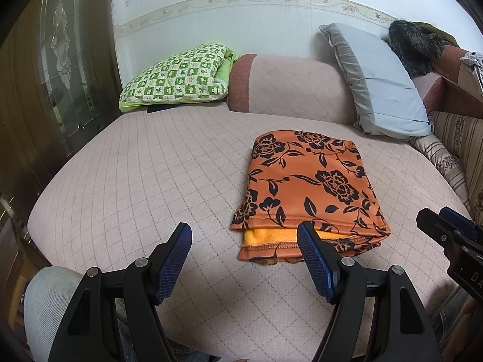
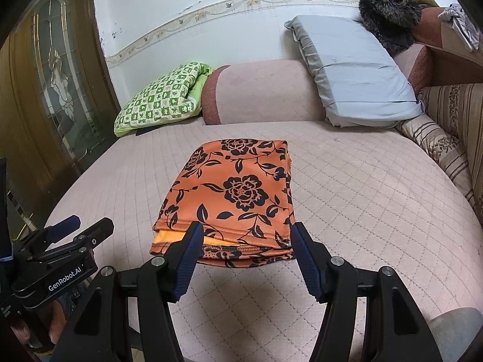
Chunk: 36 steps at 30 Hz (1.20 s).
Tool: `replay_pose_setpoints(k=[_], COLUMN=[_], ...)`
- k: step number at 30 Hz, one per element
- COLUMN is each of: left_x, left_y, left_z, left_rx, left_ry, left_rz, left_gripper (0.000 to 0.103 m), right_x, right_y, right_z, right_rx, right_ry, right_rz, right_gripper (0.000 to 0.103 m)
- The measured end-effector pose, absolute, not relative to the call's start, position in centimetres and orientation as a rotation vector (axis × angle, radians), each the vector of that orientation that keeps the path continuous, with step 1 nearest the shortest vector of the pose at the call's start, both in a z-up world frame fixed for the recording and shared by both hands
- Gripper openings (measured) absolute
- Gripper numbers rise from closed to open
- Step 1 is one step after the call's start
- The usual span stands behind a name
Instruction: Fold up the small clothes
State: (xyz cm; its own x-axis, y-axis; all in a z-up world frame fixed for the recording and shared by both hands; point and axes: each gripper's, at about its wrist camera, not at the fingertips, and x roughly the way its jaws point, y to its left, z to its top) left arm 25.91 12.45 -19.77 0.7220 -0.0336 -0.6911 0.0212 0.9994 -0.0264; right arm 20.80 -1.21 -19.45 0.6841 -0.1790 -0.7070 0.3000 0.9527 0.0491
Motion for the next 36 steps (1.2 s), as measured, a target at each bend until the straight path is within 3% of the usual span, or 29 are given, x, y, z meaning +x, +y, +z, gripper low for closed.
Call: replay_pose_setpoints(k=[36], left_x=[25.2], left_y=[13.7], left_z=[-19.2], left_rx=[-0.068], left_ry=[0.707], left_rz=[-0.032], left_gripper=[0.072], right_x=[20.1], right_y=[-2.0], right_z=[-17.9], right_rx=[0.166], right_ry=[0.690], right_rz=[-0.304], right_gripper=[0.063])
